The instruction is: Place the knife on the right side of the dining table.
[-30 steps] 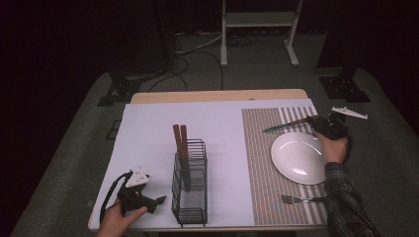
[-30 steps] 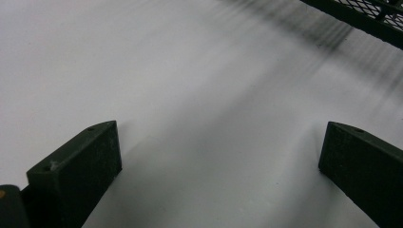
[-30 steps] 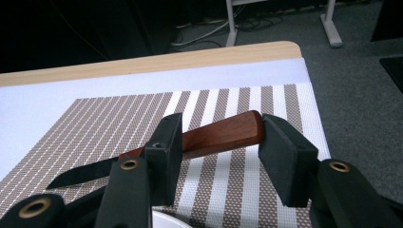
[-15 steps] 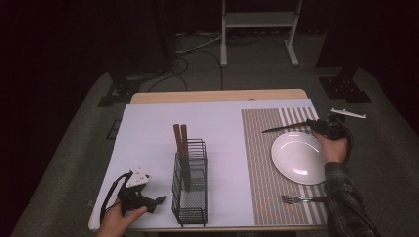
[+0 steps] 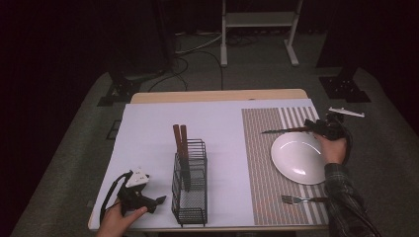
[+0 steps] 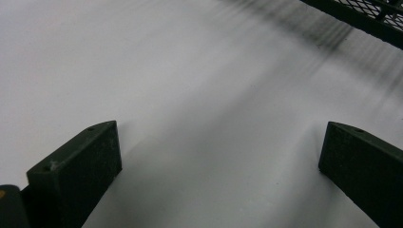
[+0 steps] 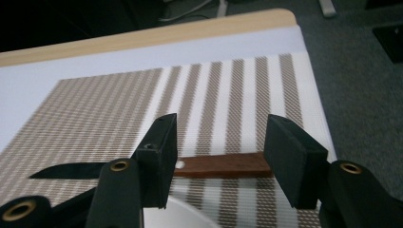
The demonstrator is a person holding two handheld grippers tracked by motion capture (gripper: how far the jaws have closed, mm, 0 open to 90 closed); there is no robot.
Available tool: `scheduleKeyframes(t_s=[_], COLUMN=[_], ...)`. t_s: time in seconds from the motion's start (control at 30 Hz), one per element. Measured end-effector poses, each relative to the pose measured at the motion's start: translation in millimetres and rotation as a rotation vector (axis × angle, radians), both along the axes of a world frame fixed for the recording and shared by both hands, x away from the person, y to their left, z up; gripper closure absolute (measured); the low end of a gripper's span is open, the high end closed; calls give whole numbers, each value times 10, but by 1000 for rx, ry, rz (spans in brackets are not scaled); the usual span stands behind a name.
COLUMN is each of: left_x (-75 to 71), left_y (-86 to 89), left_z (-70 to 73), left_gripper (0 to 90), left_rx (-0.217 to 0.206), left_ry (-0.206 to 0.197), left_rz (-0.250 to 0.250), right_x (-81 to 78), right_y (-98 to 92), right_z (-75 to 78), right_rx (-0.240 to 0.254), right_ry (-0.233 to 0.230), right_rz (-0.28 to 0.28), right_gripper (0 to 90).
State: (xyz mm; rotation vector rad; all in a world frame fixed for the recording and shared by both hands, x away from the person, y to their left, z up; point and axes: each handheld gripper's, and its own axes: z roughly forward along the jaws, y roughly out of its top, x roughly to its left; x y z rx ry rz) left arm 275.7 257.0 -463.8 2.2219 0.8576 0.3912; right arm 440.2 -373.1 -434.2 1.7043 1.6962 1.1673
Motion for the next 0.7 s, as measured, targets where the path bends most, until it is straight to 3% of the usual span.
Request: scheduleKeyframes(t_s=[0.27,0.7], left_x=[1,2], left_y=[0,0], left_z=[0,0], left_gripper=[0,0], left_rx=[-1,-2], left_ry=[2,3], left_rz=[0,0], right_x=[-127,-366], right_y=[192,431], right_z=[185,245], right_rx=[-38,-73], right_ry=[-40,-63], right_rz=[69,174], right_gripper=[393,345])
